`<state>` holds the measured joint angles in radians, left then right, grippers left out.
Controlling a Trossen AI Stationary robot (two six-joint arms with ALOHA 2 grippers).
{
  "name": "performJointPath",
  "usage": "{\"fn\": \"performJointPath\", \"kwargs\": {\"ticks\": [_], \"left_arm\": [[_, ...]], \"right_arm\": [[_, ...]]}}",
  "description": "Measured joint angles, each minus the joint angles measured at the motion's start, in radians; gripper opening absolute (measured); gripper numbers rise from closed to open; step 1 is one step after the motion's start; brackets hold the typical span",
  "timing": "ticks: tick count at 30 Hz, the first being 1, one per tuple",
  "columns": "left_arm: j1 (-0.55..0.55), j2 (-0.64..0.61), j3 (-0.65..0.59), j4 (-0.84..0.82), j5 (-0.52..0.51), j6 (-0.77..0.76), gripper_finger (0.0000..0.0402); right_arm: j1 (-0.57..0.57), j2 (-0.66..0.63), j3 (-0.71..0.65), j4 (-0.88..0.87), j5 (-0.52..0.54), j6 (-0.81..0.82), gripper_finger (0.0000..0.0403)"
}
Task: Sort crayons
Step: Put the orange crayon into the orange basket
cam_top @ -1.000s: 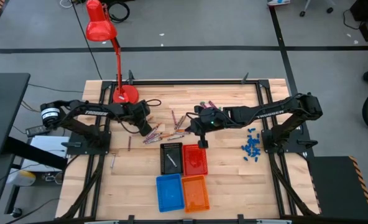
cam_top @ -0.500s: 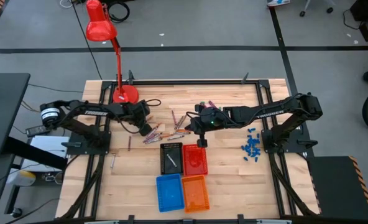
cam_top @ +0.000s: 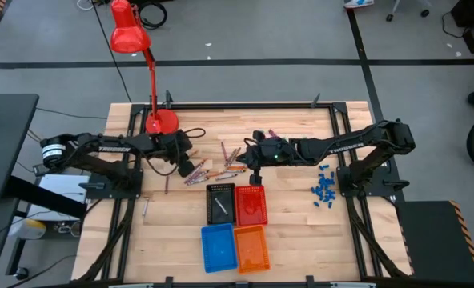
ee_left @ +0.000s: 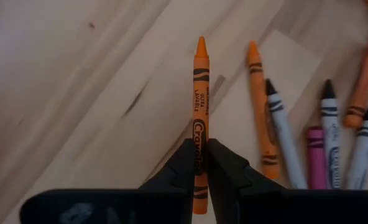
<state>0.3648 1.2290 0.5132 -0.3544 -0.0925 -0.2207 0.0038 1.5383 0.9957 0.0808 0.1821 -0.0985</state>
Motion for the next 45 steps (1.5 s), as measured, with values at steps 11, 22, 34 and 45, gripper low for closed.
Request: {"fn": "performJointPath", "kwargs": {"ticks": [11, 22, 34, 45], "left_arm": [[-0.019, -0.028, 0.002, 0.035, -0.008, 0.000, 0.0036], [-0.105, -0.031, 0.004, 0.293, -0.010, 0.004, 0.0036], [-0.186, -0.031, 0.005, 0.610, -0.007, 0.109, 0.0036], [-0.258, -0.032, 0.005, 0.825, -0.008, 0.214, 0.0037]], "right_arm": [[-0.021, 0.000, -0.085, 0.223, -0.105, 0.081, 0.0138], [-0.025, 0.043, -0.111, 0.353, -0.008, 0.108, 0.0178], [-0.030, 0.106, -0.111, 0.434, 0.108, 0.162, 0.0174], [-0.031, 0.107, -0.111, 0.498, 0.098, 0.158, 0.0174]]}}
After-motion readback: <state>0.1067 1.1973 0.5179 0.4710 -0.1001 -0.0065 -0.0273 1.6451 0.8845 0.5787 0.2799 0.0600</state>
